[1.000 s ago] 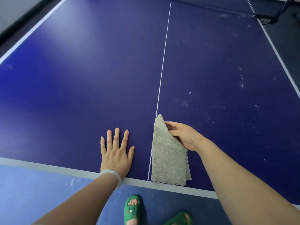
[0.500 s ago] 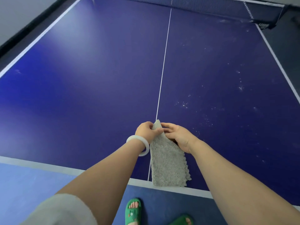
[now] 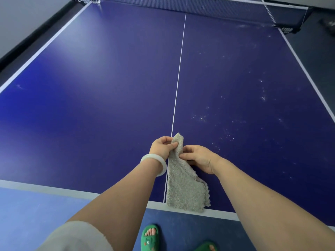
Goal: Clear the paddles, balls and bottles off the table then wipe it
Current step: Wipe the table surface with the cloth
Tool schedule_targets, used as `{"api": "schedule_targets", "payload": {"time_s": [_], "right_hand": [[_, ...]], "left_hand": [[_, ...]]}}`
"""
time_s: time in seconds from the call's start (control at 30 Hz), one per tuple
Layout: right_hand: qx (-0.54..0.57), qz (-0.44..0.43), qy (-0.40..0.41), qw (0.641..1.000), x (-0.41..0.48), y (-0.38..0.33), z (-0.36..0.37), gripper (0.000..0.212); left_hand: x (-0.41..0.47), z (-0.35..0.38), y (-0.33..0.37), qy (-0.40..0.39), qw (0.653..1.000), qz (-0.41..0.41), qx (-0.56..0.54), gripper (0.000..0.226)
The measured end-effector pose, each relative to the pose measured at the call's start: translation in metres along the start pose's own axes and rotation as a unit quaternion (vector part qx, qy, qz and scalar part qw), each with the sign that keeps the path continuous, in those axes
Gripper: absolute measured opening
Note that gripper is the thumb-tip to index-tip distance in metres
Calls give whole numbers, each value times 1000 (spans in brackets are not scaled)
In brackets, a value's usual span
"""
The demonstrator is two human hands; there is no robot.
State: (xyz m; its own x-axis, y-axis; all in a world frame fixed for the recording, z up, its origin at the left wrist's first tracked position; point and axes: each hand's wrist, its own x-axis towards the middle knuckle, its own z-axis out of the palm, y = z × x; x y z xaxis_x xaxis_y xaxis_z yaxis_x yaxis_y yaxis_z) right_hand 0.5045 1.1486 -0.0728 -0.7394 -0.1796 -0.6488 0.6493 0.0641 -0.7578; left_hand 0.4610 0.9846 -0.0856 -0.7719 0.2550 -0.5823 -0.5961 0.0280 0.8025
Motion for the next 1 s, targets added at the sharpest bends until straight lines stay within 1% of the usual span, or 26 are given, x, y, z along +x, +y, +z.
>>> {"api": "schedule_targets", "payload": {"time_s": [0.1,0.2,0.27,0.33,0.43,0.53,0.6,0.63,0.7,0.73,0.77,0.8,0.83,0.87,0.9,0.93,1.0], "right_hand": [[2,-13,2,1000,-3,-3,-4,6],[27,-31,1,999,-7,-8,-9,10],[-2,-41,18,999,-10,-11,-13,16],[-62,-47,56,995,-11,-14,-19,25],[-143,-54,128,980,-11,-21,-29,37],[-168,-84,191,964,-9,-31,-33,41],[-186,-114,268,938,-7,-34,-33,45],[-215,-123,324,913,-6,-35,-33,46],[-314,-122,428,839,-6,-34,-30,44],[-359,-123,455,806,-7,-32,-25,43],[-391,-134,465,783,-9,-28,-19,41],[-416,-152,463,768,-10,-23,-12,39],[-437,-167,450,761,-11,-17,-4,38],[-454,-172,430,761,-10,-10,3,37],[-470,-163,404,767,-8,-2,11,40],[-482,-141,377,778,-6,6,18,45],[-496,-86,329,799,2,20,28,59]], "left_hand": [[-3,2,4,16,1000,-1,3,7],[-5,2,6,6,1000,2,-13,7],[-6,1,8,10,1000,8,0,7],[-6,-1,11,26,999,13,31,8],[-5,-3,16,40,997,24,65,7],[-5,0,20,60,995,37,64,8],[-5,1,20,87,993,47,72,10],[-5,-1,20,103,990,51,82,11],[-6,-9,17,139,977,69,144,11],[-7,-15,16,154,964,83,201,11],[-7,-21,13,164,943,98,273,11],[-8,-28,10,172,912,115,355,14],[-9,-34,6,178,873,130,436,18],[-12,-39,2,181,833,140,503,25],[-15,-43,-3,184,801,146,550,31],[-18,-48,-10,184,777,148,583,38],[-24,-56,-26,175,745,139,628,52]]}}
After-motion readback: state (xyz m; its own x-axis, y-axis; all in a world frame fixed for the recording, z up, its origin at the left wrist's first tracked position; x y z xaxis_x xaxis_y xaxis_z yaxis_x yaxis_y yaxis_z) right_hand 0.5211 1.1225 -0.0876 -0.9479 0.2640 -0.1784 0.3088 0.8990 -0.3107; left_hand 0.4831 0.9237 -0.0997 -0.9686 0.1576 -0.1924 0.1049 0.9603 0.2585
